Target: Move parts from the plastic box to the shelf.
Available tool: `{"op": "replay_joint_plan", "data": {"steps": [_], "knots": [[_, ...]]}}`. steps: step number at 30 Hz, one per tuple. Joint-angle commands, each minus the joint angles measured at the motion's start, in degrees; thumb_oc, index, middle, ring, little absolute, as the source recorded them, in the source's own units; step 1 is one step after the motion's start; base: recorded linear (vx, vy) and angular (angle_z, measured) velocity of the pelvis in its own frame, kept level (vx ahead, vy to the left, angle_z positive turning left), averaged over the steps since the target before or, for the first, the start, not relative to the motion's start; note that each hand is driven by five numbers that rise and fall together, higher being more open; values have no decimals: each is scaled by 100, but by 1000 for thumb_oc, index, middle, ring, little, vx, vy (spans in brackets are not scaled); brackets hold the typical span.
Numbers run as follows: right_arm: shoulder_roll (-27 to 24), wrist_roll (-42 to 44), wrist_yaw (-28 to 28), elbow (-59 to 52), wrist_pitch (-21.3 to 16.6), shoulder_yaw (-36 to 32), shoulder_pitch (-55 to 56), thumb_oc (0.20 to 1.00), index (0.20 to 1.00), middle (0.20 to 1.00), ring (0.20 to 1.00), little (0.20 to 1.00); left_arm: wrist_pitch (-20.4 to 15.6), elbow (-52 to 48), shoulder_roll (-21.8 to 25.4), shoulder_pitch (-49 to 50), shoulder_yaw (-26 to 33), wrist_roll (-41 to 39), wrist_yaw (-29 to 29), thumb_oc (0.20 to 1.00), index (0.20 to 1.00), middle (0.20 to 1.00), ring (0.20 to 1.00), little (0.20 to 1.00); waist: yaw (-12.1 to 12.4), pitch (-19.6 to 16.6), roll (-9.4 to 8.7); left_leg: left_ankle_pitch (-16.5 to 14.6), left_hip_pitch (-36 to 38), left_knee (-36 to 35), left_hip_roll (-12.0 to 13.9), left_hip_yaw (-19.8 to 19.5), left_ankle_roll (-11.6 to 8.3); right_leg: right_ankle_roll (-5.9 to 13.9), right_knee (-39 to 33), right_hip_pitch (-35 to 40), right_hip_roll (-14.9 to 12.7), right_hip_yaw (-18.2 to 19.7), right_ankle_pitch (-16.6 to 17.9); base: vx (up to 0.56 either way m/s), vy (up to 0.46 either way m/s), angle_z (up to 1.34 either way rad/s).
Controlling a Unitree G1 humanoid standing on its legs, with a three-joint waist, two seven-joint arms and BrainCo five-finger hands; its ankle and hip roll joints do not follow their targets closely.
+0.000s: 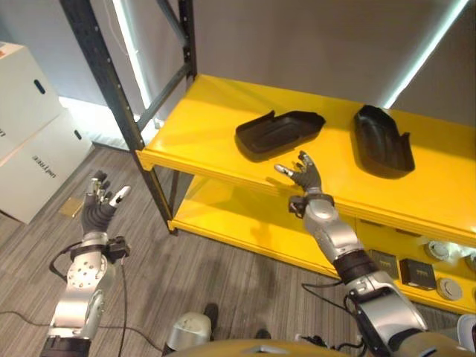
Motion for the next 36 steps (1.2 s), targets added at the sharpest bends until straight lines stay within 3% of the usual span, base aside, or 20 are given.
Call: {"op": "replay_joint_plan", "data": {"steps": [1,6,16,36], "knots": [[-247,151,-278,17,-486,-24,-740,1000,1000,1000,1000,1000,-522,-103,408,-78,163,144,-140,1000,1000,1000,1000,1000,78,39,-91,-320,-186,238,26,-17,-1,111,340,-286,-51,121,50,-16,-30,23],[-560,298,-463,843,-797,-162,-1330,1000,1000,1000,1000,1000,-686,52,639,-44,105,51,-331,1000,1000,1000,1000,1000,314,140,-61,-313,-336,349,0,-156,24,124,422,-330,-45,16,48,29,-45,14],[-1083,803,-559,2003,-1084,-321,-1852,1000,1000,1000,1000,1000,-904,289,1051,51,145,13,-582,1000,1000,1000,1000,1000,597,308,-197,-356,-577,544,-31,-274,89,172,474,-404,22,-30,95,46,-66,8],[-713,1365,-844,2889,-1585,12,-2458,1000,1000,1000,1000,1000,-1182,642,1681,-287,138,-167,-401,1000,1000,1000,1000,1000,989,706,-427,-347,-1064,744,-104,-426,169,266,497,-577,112,-140,193,-14,-32,4]]}}
